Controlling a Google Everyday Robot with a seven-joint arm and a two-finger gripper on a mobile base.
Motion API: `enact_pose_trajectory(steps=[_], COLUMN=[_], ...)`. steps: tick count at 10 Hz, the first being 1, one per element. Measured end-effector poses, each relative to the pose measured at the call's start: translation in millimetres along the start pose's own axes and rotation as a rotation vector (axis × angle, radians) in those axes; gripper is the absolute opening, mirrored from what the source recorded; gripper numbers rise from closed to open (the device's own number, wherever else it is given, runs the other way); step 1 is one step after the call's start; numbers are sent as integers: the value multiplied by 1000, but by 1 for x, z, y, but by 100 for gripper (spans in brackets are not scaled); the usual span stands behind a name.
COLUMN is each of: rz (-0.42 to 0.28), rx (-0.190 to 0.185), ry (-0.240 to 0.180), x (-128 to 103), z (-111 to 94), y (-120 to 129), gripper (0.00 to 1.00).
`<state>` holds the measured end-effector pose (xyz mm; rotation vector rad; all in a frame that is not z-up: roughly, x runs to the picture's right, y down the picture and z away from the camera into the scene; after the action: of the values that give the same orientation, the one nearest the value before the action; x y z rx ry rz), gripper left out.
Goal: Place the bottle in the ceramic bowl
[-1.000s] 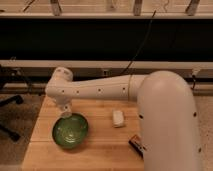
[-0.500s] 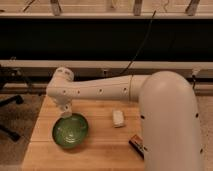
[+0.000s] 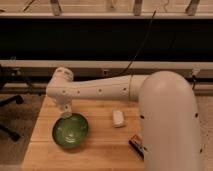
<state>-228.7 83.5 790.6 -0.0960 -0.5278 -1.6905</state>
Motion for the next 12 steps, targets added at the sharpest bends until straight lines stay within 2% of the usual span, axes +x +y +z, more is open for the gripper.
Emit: enact_pose_trajectory(steps=[2,7,8,12], rz=[-2,33,36,89], rx=[-5,17,26,85], ry=[-6,-29,-34,-40], x=[-2,-58,-67,-91], z=[2,-4,-5,1], y=[2,9,10,25], gripper=[0,0,4,43])
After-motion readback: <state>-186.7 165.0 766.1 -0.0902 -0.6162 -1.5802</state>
